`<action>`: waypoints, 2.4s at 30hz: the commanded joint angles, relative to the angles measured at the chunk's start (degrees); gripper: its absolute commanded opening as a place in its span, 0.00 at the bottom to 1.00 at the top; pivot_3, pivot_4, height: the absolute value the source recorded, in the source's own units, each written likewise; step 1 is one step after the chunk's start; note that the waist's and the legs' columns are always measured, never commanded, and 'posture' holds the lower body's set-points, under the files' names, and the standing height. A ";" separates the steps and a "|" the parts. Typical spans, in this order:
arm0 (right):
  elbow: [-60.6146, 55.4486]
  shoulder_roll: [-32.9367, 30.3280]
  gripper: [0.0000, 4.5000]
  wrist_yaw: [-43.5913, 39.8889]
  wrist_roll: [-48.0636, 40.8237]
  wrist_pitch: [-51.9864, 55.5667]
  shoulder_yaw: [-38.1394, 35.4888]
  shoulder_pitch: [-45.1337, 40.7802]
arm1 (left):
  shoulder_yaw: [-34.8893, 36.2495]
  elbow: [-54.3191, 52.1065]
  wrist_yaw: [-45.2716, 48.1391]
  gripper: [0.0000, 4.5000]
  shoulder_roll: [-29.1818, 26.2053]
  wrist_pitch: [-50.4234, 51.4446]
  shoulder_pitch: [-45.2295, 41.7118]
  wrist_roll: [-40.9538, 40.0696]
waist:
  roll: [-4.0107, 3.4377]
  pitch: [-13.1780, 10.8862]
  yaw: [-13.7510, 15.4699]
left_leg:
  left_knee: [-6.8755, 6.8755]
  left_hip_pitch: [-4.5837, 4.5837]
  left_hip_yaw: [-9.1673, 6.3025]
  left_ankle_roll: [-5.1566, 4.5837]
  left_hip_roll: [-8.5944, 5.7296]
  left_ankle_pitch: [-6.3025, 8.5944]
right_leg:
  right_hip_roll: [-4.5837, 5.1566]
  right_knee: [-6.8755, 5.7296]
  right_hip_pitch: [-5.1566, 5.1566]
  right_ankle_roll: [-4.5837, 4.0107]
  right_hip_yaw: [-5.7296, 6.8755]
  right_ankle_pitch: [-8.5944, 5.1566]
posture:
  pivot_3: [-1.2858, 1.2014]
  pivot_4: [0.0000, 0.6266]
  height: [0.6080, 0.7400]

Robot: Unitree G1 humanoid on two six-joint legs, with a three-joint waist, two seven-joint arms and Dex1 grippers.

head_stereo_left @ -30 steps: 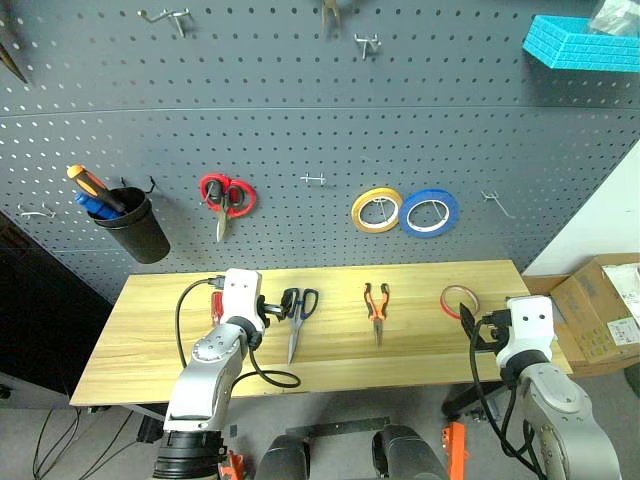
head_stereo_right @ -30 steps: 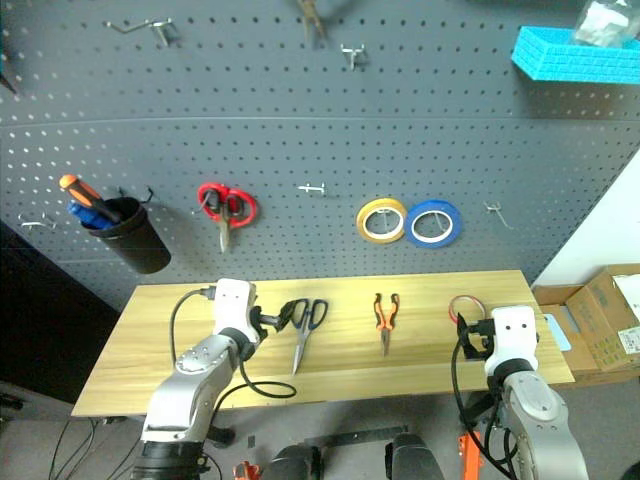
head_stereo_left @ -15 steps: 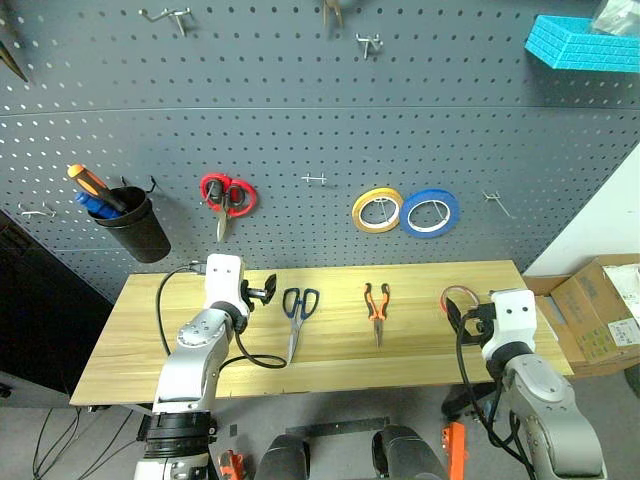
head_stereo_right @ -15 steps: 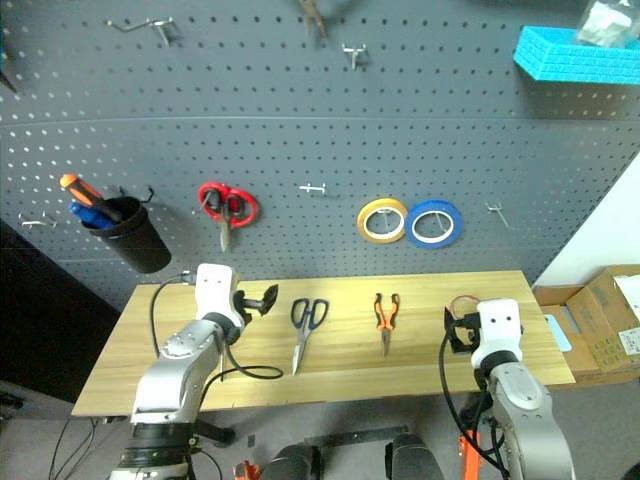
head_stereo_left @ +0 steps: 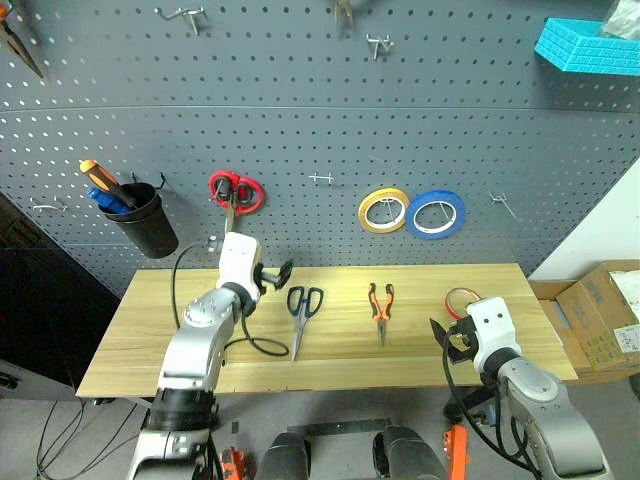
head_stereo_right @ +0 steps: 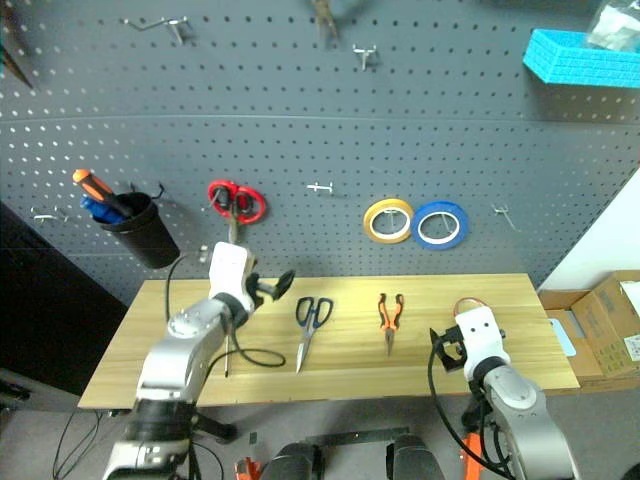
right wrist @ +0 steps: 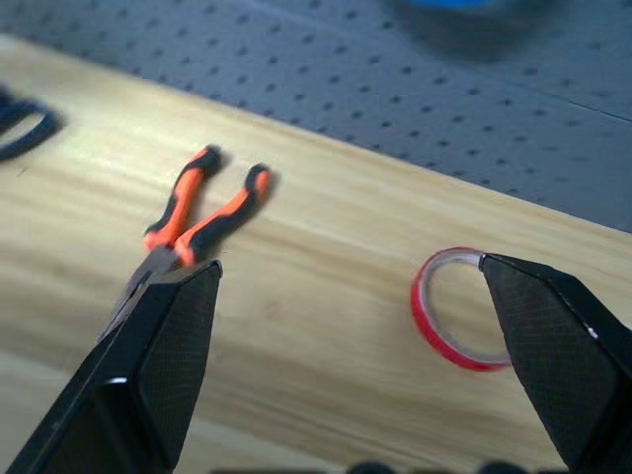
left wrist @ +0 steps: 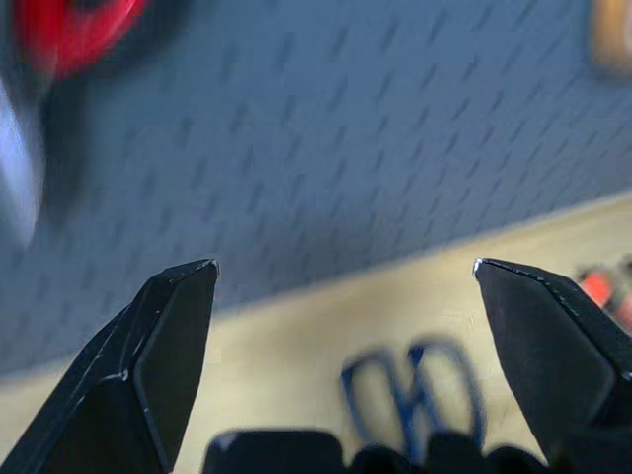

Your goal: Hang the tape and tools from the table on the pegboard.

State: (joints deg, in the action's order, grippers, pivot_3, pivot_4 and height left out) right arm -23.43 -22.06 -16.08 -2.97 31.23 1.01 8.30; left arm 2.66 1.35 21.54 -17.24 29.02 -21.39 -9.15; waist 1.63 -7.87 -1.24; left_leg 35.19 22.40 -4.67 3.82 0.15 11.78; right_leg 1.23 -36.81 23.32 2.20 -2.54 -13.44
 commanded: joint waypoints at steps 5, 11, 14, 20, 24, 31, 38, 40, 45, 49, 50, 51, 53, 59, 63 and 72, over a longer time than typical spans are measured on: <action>3.93 -6.58 1.00 -6.07 -0.40 1.73 -0.99 -7.56 | -5.68 4.90 9.00 0.99 8.40 8.83 -13.34 -8.20 | 0.29 -0.57 -0.33 | 0.00 0.07 0.00 -0.02 -0.02 0.01 | 0.00 0.04 -0.02 0.08 -0.01 -0.03 | 0.52 0.22 1.00; 10.23 -9.83 1.00 -10.39 -1.63 2.23 -1.17 -11.93 | -10.89 6.84 10.85 0.99 16.79 14.85 -15.37 -10.91 | 0.19 -1.44 -0.79 | -0.04 0.10 -0.01 -0.23 -0.03 0.14 | -0.02 0.00 0.01 0.51 -0.03 -0.02 | 0.51 0.27 1.00; 14.34 -11.20 1.00 -13.34 -1.77 1.35 -0.30 -13.42 | -14.69 7.33 11.36 0.99 18.88 15.99 -14.07 -9.90 | 0.15 -2.20 -0.93 | -0.03 0.09 -0.01 -0.24 -0.03 0.15 | -0.04 -0.04 0.01 0.52 -0.06 -0.03 | 0.50 0.29 1.00; 22.36 -11.69 1.00 -16.40 -0.61 -1.51 1.15 -16.35 | -17.42 8.80 10.31 0.99 19.78 16.97 -12.80 -8.87 | 0.11 -3.07 -1.80 | -0.01 0.09 0.01 -0.25 -0.03 0.15 | -0.04 -0.06 0.01 0.52 -0.10 -0.02 | 0.49 0.33 1.00; 28.66 -11.79 1.00 -17.44 0.33 -4.94 1.78 -19.84 | -18.52 11.38 9.61 0.99 20.56 16.18 -12.58 -7.41 | 0.10 -3.84 -2.14 | 0.03 0.08 0.04 -0.25 -0.05 0.14 | -0.03 -0.07 0.01 0.53 -0.15 -0.02 | 0.50 0.35 1.00; 39.83 -12.54 1.00 -20.28 2.97 -11.85 3.82 -27.43 | -17.35 17.38 7.77 0.99 22.48 15.23 -12.85 -6.11 | 0.09 -4.98 -2.10 | 0.04 0.18 0.02 -0.25 -0.08 0.14 | -0.01 -0.06 0.06 0.58 -0.15 0.01 | 0.50 0.40 1.00; 46.25 -12.72 1.00 -22.73 4.09 -15.04 4.31 -31.26 | -16.79 13.17 6.91 0.99 23.61 17.70 -10.56 -7.50 | 0.14 -6.96 -2.02 | 0.03 0.28 0.00 -0.24 -0.10 0.14 | 0.02 -0.08 0.12 0.62 -0.15 0.02 | 0.51 0.48 1.00; 47.73 -12.54 1.00 -22.75 3.98 -15.12 3.76 -31.90 | -17.11 11.77 6.41 0.99 23.61 17.97 -9.93 -7.28 | 0.10 -7.41 -2.01 | 0.04 0.39 -0.02 -0.24 -0.09 0.14 | 0.03 -0.11 0.22 0.64 -0.14 0.04 | 0.51 0.49 1.00; 51.71 -12.45 1.00 -23.47 3.80 -15.38 3.57 -33.63 | -15.25 8.48 4.36 0.99 25.11 19.79 -9.67 -8.34 | 0.12 -8.89 -1.92 | 0.20 0.45 -0.06 -0.24 -0.11 0.14 | 0.05 -0.17 0.24 0.68 -0.13 0.06 | 0.52 0.54 1.00; 55.10 -12.10 1.00 -24.11 3.41 -15.19 3.31 -35.85 | -14.70 6.00 3.30 0.99 25.73 21.80 -9.44 -8.98 | 0.10 -10.05 -1.97 | 0.42 0.54 -0.04 -0.24 -0.15 0.15 | 0.08 -0.18 0.24 0.79 -0.17 0.12 | 0.52 0.56 1.00; 55.68 -11.83 1.00 -24.29 3.09 -14.64 3.13 -36.41 | -14.63 5.35 3.22 0.99 25.68 22.28 -9.25 -9.14 | 0.09 -10.24 -2.00 | 0.51 0.58 -0.05 -0.24 -0.15 0.15 | 0.08 -0.20 0.25 0.81 -0.16 0.14 | 0.52 0.57 1.00; 56.52 -11.56 1.00 -24.46 2.74 -14.10 2.88 -37.03 | -14.55 4.91 3.14 0.99 25.66 22.62 -9.11 -9.25 | 0.09 -10.45 -2.03 | 0.55 0.59 -0.04 -0.25 -0.15 0.16 | 0.08 -0.20 0.24 0.82 -0.17 0.14 | 0.52 0.57 1.00; 57.90 -10.97 1.00 -24.78 2.14 -13.31 2.48 -38.05 | -14.44 3.97 3.07 0.99 25.33 23.28 -8.78 -9.50 | 0.14 -10.81 -2.00 | 0.59 0.59 -0.03 -0.25 -0.16 0.16 | 0.08 -0.21 0.24 0.88 -0.21 0.18 | 0.52 0.59 1.00; 66.61 -9.91 1.00 -26.54 0.12 -11.84 0.63 -42.53 | -14.17 1.29 2.26 0.99 24.53 25.42 -7.35 -10.03 | 0.17 -11.44 -1.79 | 0.63 0.65 -0.04 -0.24 -0.19 0.17 | 0.11 -0.18 0.25 0.91 -0.21 0.19 | 0.53 0.61 1.00; 72.34 -9.42 1.00 -27.76 -0.06 -11.22 0.30 -45.31 | -14.16 -0.06 1.94 0.99 24.28 26.48 -6.49 -10.15 | 0.24 -11.80 -1.81 | 0.64 0.65 -0.04 -0.24 -0.20 0.18 | 0.12 -0.17 0.26 0.92 -0.23 0.19 | 0.53 0.61 1.00; 79.07 -8.85 0.55 -27.24 0.77 -12.87 -0.18 -48.73 | -13.75 -0.06 1.25 1.00 24.71 26.92 -6.99 -10.04 | 0.46 -11.99 -1.66 | 0.65 0.65 -0.04 -0.21 -0.20 0.20 | 0.13 -0.16 0.25 0.93 -0.22 0.19 | 0.53 0.60 1.00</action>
State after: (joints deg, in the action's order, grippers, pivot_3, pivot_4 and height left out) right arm 54.48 -31.24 -43.40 -2.70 18.65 1.12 -40.97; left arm -10.85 3.28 22.98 6.53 55.90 -27.84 -17.94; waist 2.09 -19.86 -2.90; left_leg 35.83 23.05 -4.71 3.61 -0.05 11.98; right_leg 1.35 -36.97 23.57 3.13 -2.76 -13.25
